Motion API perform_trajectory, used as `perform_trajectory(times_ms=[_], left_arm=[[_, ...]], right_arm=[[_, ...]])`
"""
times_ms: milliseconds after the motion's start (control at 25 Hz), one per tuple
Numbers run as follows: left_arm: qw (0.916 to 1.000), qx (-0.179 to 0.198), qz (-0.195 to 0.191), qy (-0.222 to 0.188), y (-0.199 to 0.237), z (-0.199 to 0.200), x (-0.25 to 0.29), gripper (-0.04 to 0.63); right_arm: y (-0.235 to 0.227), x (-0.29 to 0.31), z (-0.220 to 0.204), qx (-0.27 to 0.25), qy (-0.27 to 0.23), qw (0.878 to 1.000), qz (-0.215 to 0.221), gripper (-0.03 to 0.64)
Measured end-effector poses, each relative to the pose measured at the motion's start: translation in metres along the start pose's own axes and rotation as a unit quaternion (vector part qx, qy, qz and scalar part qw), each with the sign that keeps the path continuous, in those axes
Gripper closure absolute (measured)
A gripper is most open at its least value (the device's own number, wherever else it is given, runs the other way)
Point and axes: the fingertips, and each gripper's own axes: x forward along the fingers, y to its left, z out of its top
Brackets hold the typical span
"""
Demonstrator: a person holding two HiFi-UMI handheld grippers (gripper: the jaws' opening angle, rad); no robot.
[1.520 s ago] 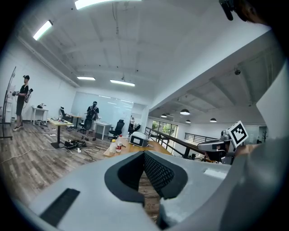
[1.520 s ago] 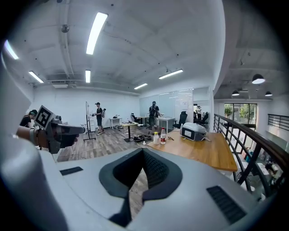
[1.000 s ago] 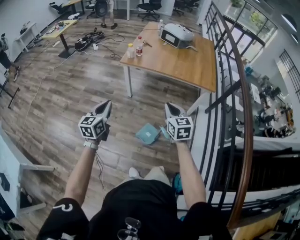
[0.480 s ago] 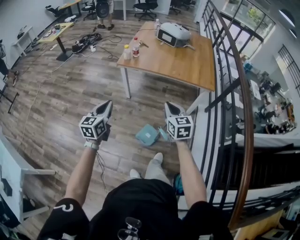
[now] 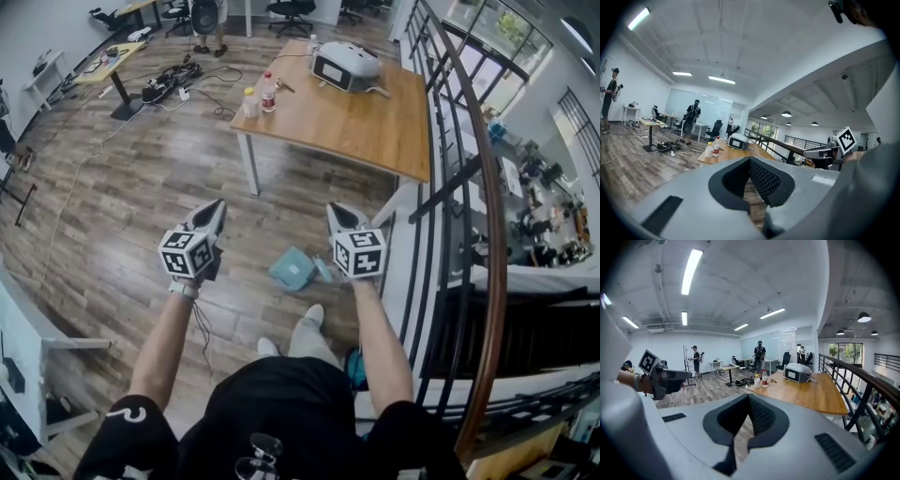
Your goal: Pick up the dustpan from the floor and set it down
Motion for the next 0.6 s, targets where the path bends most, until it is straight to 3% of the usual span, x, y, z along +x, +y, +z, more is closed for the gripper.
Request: perform_trajectory(times_ms=[600], left_arm=[[0.9999, -0.009, -0.009, 0.011, -0.006, -0.036, 0.025, 0.597]], right_arm=[[-0.013, 0.024, -0.044, 0.014, 0.035, 0.999, 0.010, 0.621]])
